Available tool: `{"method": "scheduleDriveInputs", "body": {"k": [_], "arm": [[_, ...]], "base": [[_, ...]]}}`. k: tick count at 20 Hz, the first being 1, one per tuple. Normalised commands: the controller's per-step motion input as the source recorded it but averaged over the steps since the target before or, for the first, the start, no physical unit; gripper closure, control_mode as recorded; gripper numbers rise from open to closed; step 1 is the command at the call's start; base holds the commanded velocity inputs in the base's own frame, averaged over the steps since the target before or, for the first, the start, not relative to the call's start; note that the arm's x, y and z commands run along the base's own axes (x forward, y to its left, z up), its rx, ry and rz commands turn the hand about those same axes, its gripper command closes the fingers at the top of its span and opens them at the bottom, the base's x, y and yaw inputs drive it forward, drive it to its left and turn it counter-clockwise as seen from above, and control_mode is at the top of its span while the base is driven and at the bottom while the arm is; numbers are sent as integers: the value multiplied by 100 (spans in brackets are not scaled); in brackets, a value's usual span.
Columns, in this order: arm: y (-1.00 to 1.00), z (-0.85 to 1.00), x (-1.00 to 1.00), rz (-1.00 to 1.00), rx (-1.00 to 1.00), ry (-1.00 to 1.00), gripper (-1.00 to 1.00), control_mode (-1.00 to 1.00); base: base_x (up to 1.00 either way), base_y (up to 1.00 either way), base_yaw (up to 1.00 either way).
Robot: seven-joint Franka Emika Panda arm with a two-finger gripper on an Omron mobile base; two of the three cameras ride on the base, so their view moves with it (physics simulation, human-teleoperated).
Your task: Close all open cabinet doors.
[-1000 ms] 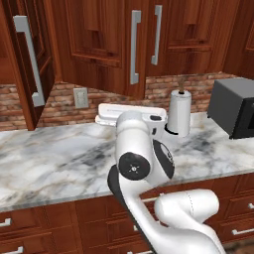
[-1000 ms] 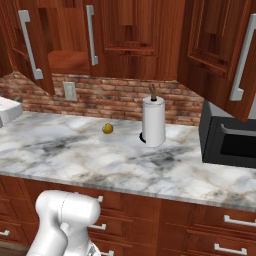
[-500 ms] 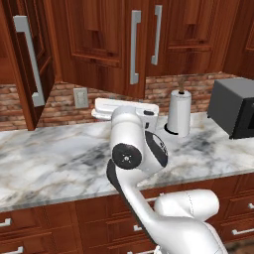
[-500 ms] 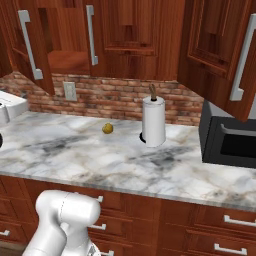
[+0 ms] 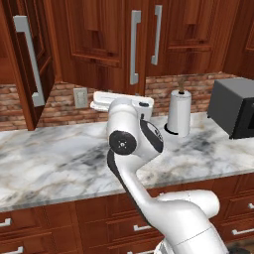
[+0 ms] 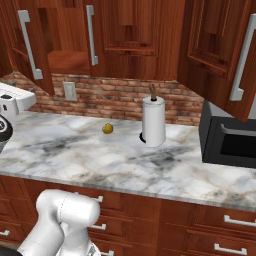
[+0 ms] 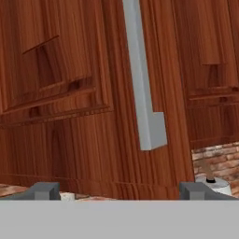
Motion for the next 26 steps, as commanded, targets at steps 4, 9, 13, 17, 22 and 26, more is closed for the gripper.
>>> {"method": "scheduleDriveInputs", "body": {"k": [4, 9, 13, 17, 22, 26], "arm": [[0, 0, 39, 0, 0, 1, -100, -100], [0, 0, 41, 0, 0, 0, -100, -100], [-6, 0, 39, 1, 0, 0, -100, -100], [-9, 0, 39, 2, 0, 0, -100, -100], [-10, 0, 35, 4, 0, 0, -100, -100], [-21, 0, 36, 8, 0, 0, -100, -100]], "base": [[0, 0, 0], [0, 0, 0], [0, 0, 0], [0, 0, 0], [0, 0, 0], [0, 0, 0]]}}
